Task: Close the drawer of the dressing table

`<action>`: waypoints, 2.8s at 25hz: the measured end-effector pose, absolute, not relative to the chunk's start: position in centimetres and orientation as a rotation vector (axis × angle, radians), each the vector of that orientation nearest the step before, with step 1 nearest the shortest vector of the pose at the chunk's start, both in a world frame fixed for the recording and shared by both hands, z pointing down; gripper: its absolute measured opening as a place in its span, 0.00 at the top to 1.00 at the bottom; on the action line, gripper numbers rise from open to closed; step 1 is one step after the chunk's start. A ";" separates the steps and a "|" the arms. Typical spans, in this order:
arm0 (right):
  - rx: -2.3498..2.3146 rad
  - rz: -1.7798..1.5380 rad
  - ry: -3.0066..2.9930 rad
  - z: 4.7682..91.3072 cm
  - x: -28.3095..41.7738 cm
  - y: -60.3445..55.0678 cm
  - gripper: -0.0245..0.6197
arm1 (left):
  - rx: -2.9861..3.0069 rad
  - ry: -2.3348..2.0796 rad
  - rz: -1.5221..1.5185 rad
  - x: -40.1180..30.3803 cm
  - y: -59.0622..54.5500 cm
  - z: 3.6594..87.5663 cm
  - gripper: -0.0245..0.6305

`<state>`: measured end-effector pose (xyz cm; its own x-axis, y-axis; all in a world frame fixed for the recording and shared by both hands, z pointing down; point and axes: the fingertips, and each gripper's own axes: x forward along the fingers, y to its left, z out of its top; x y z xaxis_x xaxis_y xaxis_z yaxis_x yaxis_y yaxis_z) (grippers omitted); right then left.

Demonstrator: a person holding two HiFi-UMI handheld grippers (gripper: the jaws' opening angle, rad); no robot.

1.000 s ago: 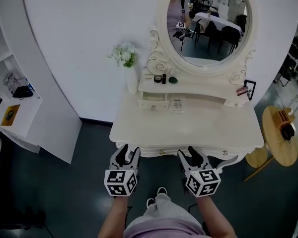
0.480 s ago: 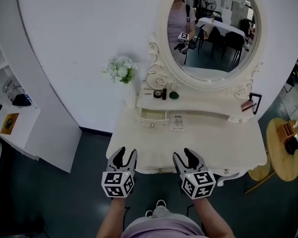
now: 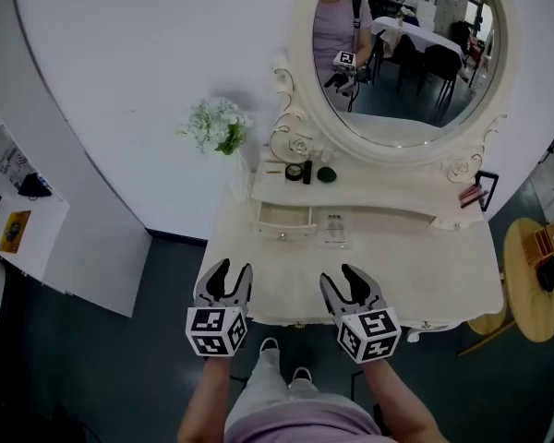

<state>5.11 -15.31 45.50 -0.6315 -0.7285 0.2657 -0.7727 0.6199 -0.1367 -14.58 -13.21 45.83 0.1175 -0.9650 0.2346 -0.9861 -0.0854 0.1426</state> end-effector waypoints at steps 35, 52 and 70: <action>1.355 0.398 -2.325 55.1 -0.6 -27.5 0.66 | 2.258 -1.534 0.348 -16.0 -26.6 56.6 0.65; 1.340 0.421 -2.283 56.3 -1.6 -28.7 0.67 | 2.286 -1.502 0.374 -15.6 -27.6 56.6 0.68; 1.372 0.441 -2.267 56.4 -2.2 -30.8 0.67 | 2.273 -1.516 0.377 -16.0 -29.7 56.7 0.68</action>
